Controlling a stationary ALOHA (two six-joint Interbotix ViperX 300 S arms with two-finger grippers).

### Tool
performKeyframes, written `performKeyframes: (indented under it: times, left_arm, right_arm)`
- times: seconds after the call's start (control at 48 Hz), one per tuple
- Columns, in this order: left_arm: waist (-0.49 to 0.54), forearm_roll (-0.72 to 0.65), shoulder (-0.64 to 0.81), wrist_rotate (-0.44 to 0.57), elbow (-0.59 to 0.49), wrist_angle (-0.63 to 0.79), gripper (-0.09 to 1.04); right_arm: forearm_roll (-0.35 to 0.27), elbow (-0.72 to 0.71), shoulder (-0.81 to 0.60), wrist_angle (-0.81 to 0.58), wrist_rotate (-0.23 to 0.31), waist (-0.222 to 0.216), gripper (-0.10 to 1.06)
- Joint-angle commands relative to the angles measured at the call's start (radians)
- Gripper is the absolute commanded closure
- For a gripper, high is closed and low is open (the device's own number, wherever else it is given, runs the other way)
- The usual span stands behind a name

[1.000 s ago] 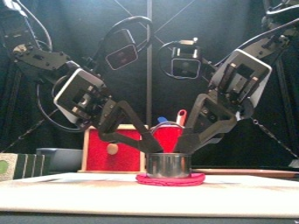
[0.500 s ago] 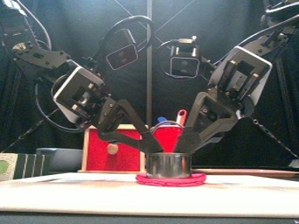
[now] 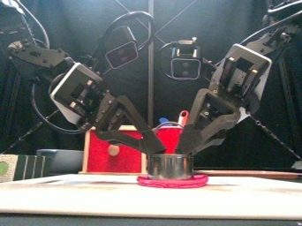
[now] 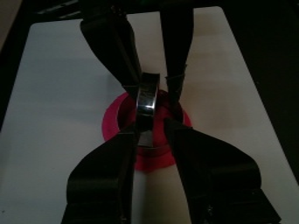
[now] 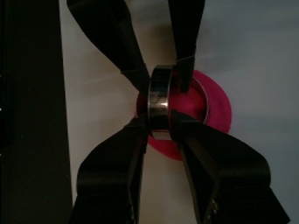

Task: Get the cutter from the drawer then cut the dough then place the extra dough in the bowl
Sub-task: Cut the dough

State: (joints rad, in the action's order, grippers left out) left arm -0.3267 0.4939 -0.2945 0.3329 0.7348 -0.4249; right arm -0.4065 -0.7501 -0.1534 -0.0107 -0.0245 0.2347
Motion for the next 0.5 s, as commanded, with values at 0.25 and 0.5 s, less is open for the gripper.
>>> performKeyframes:
  times: [0.25, 0.5]
  left_arm:
    - [-0.031, 0.011, 0.009, -0.002, 0.025, -0.081, 0.21]
    - [-0.031, 0.018, 0.048, -0.002, 0.023, -0.117, 0.22]
  right_arm:
    - [0.008, 0.002, 0.009, 0.026, 0.012, 0.012, 0.24]
    - [0.038, 0.005, 0.055, -0.005, 0.011, 0.015, 0.24]
